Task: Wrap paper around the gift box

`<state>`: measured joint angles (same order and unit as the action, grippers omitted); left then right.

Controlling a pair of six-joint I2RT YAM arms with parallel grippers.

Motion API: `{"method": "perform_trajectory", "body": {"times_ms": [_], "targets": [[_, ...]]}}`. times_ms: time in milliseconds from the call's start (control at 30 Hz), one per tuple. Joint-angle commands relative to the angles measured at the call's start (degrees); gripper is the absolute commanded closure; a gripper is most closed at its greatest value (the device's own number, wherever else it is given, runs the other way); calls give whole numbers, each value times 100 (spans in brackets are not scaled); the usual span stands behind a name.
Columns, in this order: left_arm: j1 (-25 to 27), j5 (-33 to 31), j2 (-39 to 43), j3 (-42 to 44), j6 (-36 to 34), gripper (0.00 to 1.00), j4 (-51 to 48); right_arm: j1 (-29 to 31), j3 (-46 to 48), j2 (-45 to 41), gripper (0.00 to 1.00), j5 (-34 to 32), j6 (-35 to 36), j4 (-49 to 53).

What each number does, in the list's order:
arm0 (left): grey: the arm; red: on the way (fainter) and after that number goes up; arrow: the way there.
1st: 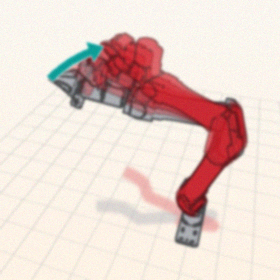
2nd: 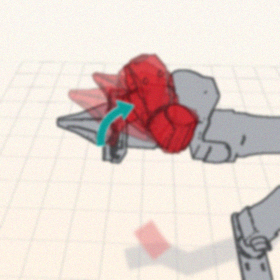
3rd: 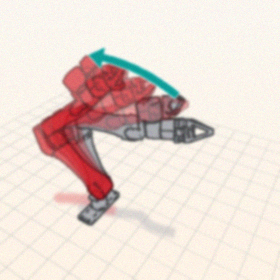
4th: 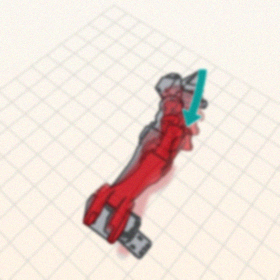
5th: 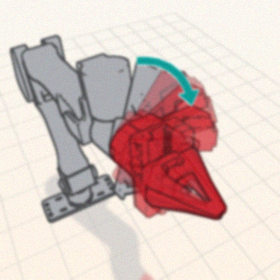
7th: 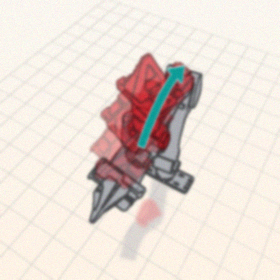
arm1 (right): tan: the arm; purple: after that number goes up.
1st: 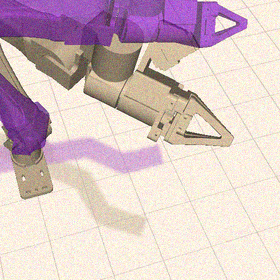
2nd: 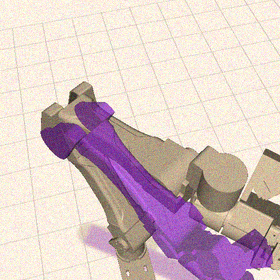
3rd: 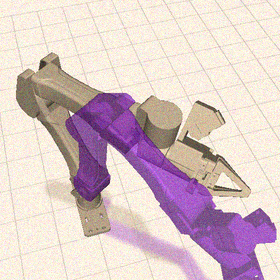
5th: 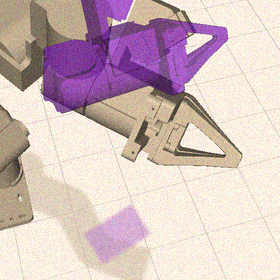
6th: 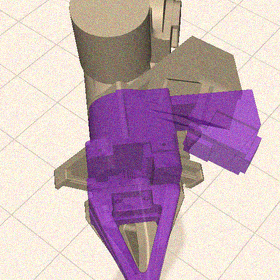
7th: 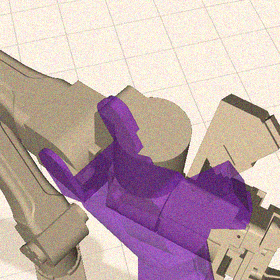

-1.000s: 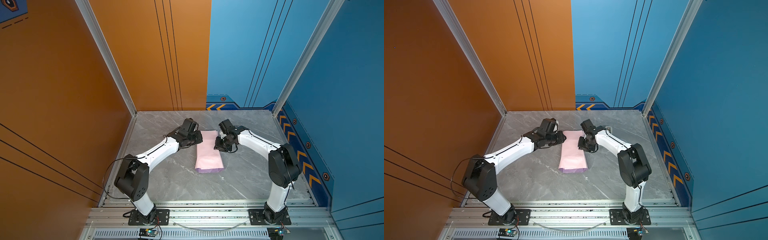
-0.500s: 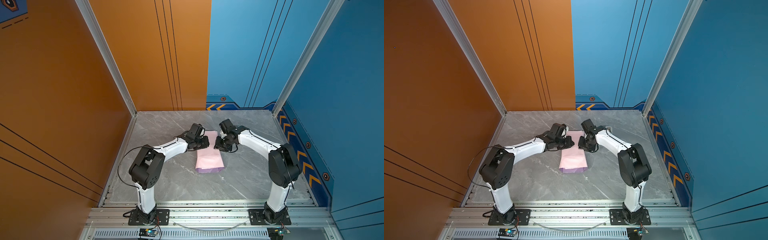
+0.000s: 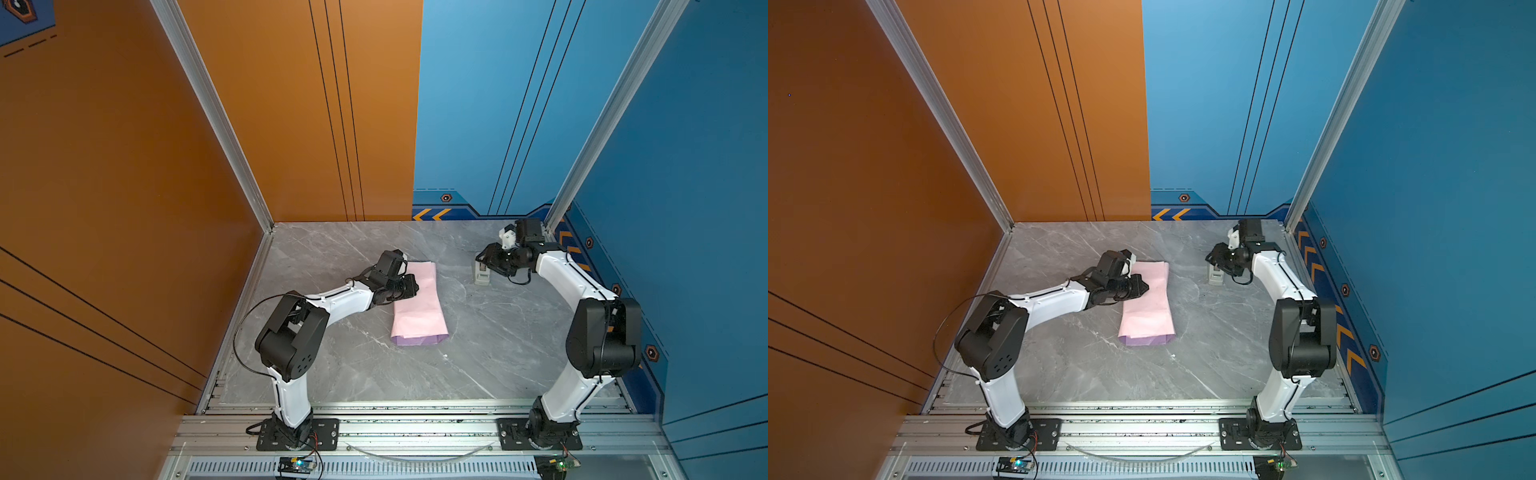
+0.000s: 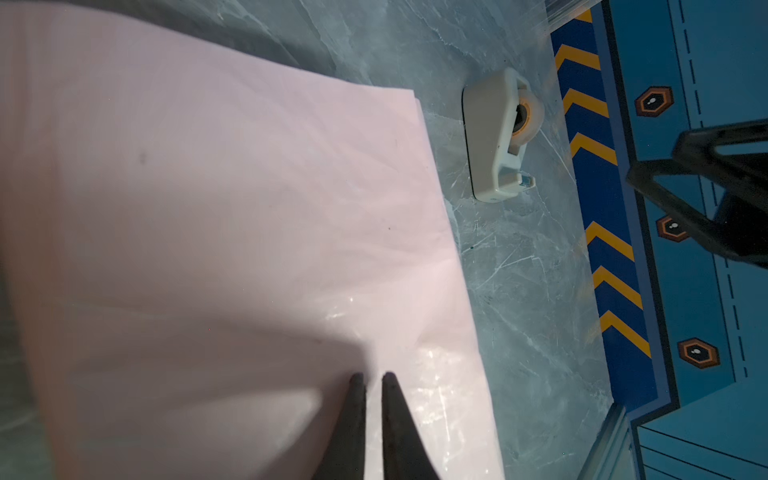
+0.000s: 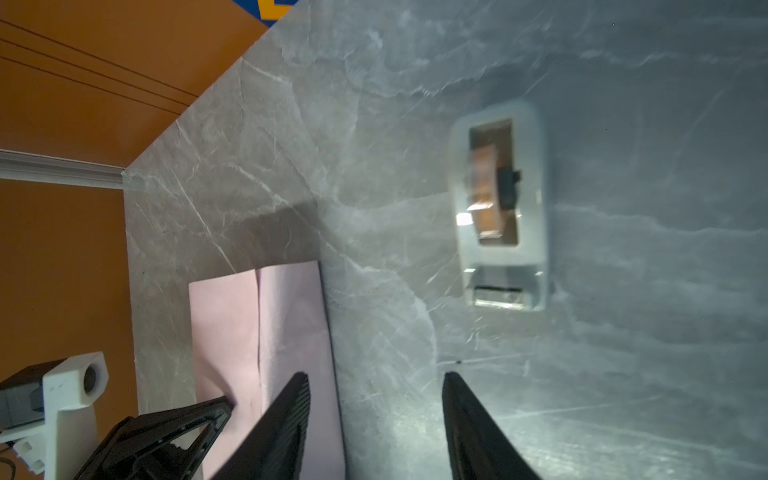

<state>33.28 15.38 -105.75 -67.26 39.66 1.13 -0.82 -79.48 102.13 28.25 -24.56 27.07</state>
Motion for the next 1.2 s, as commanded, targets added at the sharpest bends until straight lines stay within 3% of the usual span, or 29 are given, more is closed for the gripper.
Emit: {"method": "perform_trajectory", "body": {"times_ms": [0,567,933,1167], "targets": [[-51,-11,-200,310,-57,87,-558,-191,-67,417,47,761,565,-394],[-87,105,-322,188,56,87,-502,-741,-157,1333,50,1249,1294,-466],[-94,79,-303,172,97,87,-462,-770,-287,1635,51,1711,1266,-659],[-110,53,-288,203,103,87,-446,-793,-285,1873,57,2034,1230,-780]]}}
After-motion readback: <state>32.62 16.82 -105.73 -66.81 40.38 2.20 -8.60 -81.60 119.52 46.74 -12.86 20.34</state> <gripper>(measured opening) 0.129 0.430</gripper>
